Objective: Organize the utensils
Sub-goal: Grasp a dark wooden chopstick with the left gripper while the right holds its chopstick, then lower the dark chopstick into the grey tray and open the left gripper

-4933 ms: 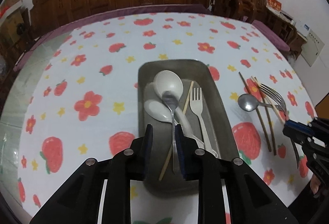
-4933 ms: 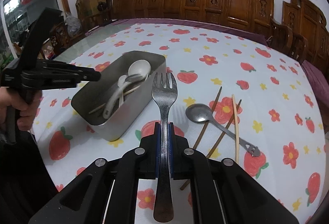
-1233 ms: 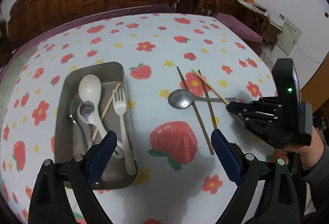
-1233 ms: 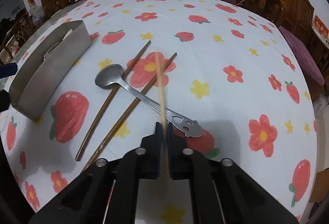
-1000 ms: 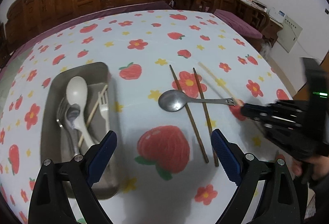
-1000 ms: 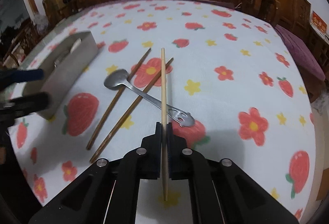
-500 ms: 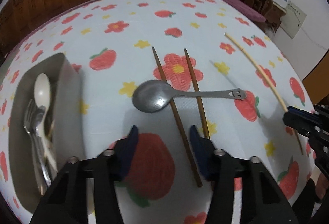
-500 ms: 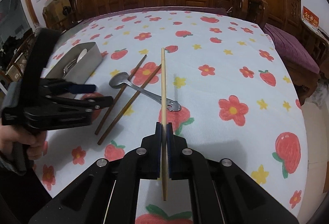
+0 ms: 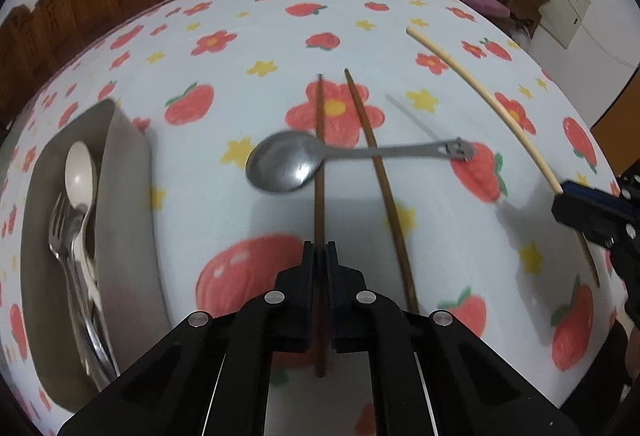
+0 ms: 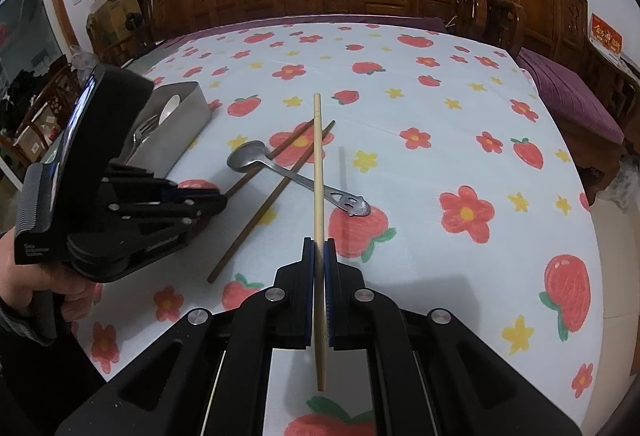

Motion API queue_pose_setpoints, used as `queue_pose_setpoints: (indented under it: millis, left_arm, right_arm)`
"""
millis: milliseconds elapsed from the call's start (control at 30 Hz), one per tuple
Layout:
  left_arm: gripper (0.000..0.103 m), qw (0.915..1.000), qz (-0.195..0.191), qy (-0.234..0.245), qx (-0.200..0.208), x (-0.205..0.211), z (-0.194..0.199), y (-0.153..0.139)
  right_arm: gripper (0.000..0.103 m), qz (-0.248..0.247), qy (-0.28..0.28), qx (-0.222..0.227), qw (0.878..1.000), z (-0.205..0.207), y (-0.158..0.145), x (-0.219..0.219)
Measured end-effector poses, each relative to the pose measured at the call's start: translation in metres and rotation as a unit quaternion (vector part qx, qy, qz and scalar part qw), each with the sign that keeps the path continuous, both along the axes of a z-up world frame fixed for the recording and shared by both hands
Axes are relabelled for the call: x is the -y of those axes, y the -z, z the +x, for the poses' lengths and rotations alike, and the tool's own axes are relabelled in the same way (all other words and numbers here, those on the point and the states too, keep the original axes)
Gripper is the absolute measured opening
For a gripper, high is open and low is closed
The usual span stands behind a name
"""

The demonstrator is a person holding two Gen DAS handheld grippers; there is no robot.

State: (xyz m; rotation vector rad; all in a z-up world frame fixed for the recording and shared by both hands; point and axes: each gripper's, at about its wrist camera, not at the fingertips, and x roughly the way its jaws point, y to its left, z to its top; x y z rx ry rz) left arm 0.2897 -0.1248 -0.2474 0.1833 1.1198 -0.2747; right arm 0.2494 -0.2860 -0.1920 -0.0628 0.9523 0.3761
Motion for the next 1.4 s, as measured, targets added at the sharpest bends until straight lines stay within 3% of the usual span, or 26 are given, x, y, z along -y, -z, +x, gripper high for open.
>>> queue_pose_setpoints:
  millis: [233, 867, 1400]
  left_arm:
    - [0.004, 0.9997, -0.006, 0.016, -0.016, -0.022, -0.033, -0.007]
    - [0.004, 0.9984, -0.055, 0.017, -0.002, -0.071, -0.098, -0.047]
    - [0.004, 0.9947, -0.084, -0.033, 0.05, -0.125, -0.084, -0.095]
  right_arm:
    - [0.006, -0.001, -0.003, 0.002, 1.0, -0.007, -0.004, -0.012]
    - [0.006, -0.003, -0.035, 0.02, 0.999, -0.018, -0.028, -0.067]
    - [0.006, 0.011, -0.057, 0.032, 0.998, -0.022, -0.05, -0.097]
